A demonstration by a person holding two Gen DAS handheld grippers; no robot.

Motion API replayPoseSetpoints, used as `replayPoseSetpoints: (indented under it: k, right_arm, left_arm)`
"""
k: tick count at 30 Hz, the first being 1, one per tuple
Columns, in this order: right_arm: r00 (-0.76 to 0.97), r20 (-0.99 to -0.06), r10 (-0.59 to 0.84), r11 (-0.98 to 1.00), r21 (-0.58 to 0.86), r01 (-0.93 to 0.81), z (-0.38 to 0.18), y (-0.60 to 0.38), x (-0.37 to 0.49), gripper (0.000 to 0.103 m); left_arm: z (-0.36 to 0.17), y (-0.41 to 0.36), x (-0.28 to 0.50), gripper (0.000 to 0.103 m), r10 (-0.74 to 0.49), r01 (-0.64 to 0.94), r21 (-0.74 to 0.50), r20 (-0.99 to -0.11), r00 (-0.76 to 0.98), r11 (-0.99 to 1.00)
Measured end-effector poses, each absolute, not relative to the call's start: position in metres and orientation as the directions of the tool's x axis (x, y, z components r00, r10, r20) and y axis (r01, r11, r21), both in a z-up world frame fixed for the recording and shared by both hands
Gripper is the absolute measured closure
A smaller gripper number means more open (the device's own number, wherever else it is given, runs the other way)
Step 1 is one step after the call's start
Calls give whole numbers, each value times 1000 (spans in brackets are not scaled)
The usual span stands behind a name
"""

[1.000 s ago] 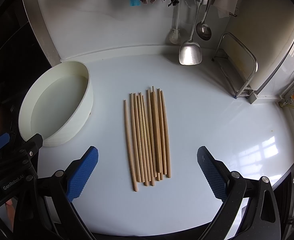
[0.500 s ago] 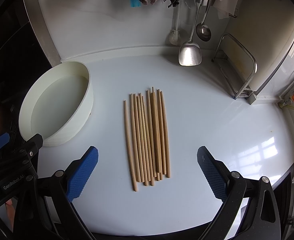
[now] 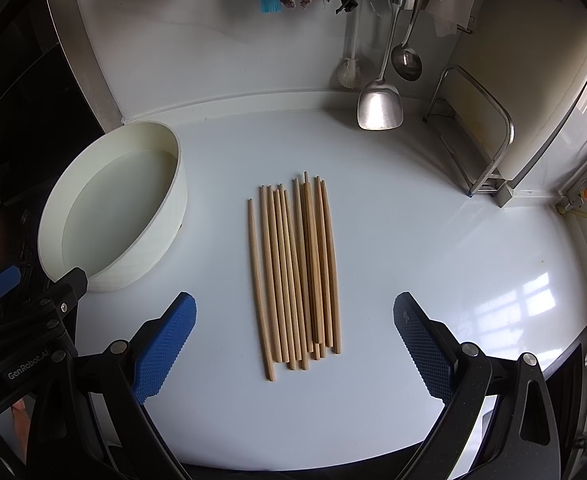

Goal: Organize utensils
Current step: 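Lower the left tool onto one chopstick and close it while the right tool grasps another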

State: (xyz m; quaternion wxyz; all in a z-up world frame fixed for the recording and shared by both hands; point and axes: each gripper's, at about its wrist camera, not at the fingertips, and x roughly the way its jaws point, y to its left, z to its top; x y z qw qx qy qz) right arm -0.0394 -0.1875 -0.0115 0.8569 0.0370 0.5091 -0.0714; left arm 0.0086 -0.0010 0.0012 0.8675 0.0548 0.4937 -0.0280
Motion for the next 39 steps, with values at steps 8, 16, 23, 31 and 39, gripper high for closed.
replayPoseSetpoints:
  k: [8, 16, 23, 31, 39]
  right_arm:
    - [495, -867, -53, 981, 48, 189, -19, -215, -44, 8]
    - [507, -861, -25, 972, 97, 213, -49, -267, -58, 8]
    - [536, -843, -41, 989, 43, 144, -89, -285, -50, 8]
    - [589, -805, -71, 996, -23, 89, -119, -289, -27, 8]
    - [570, -821, -36, 998, -2, 60, -143, -280, -5, 8]
  left_arm:
    - [-10, -14, 0, 6, -49, 133, 20, -866, 498, 991]
    - [-38, -49, -9, 6, -133, 181, -46, -854, 503, 982]
    - [-81, -66, 1, 6, -131, 115, -86, -864, 486, 990]
    - [-110, -85, 16, 6, -96, 118, -39, -843, 530, 992]
    - [-134, -85, 30, 6, -69, 73, -35, -843, 534, 997]
